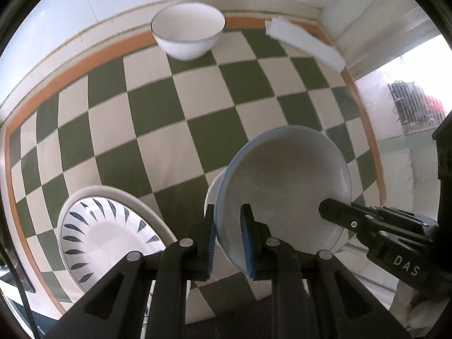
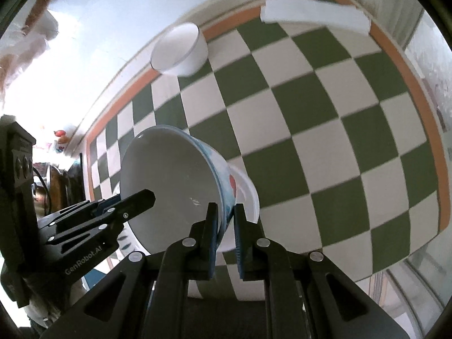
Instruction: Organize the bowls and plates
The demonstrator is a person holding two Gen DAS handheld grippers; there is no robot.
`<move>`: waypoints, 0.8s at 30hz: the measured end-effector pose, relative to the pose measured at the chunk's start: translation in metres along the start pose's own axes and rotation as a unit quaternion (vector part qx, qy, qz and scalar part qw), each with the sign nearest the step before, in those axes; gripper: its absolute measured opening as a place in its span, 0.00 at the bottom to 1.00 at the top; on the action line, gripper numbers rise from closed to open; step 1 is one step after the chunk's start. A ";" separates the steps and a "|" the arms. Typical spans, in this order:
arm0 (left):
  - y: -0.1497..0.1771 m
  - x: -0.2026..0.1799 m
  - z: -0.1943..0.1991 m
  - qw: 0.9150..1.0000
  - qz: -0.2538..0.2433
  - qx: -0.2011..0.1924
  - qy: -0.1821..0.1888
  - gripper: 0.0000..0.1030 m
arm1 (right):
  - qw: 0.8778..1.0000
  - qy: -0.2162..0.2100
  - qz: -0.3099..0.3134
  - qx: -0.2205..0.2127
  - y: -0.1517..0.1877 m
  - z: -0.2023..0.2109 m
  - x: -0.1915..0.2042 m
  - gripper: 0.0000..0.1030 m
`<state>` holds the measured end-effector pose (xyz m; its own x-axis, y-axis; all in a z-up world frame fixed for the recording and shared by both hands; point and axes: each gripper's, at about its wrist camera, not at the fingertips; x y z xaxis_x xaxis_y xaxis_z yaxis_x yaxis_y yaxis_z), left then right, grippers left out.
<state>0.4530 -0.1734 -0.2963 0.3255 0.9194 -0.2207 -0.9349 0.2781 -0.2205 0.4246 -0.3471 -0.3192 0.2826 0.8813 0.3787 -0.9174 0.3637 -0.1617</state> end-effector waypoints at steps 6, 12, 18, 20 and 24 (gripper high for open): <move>0.006 0.001 -0.017 1.000 -0.003 0.017 -0.009 0.14 | 1.000 0.009 -0.007 0.020 0.010 -0.021 -0.008 0.12; 0.009 0.002 -0.029 0.999 -0.008 0.030 -0.020 0.14 | 0.999 0.015 -0.003 0.031 0.010 -0.034 -0.009 0.12; 0.012 0.004 -0.036 0.999 -0.007 0.034 -0.031 0.14 | 0.999 0.021 0.004 0.043 0.008 -0.042 -0.006 0.12; 0.013 0.006 -0.038 0.999 -0.003 0.038 -0.029 0.14 | 0.998 0.026 0.007 0.049 0.006 -0.044 -0.006 0.12; 0.014 0.007 -0.036 0.999 -0.002 0.026 -0.026 0.14 | 0.998 0.020 0.009 0.061 0.004 -0.048 -0.007 0.11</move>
<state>0.4470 -0.1725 -0.3353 0.3234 0.9307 -0.1708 -0.9400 0.2953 -0.1706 0.4323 -0.3372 -0.3665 0.2754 0.8994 0.3396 -0.9489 0.3110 -0.0541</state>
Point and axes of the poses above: each gripper's, at about its wrist camera, not at the fingertips, and z roughly against the way its jaws point, x to its left, y to its underside, and after that the axes turned 9 degrees about -x, right-handed
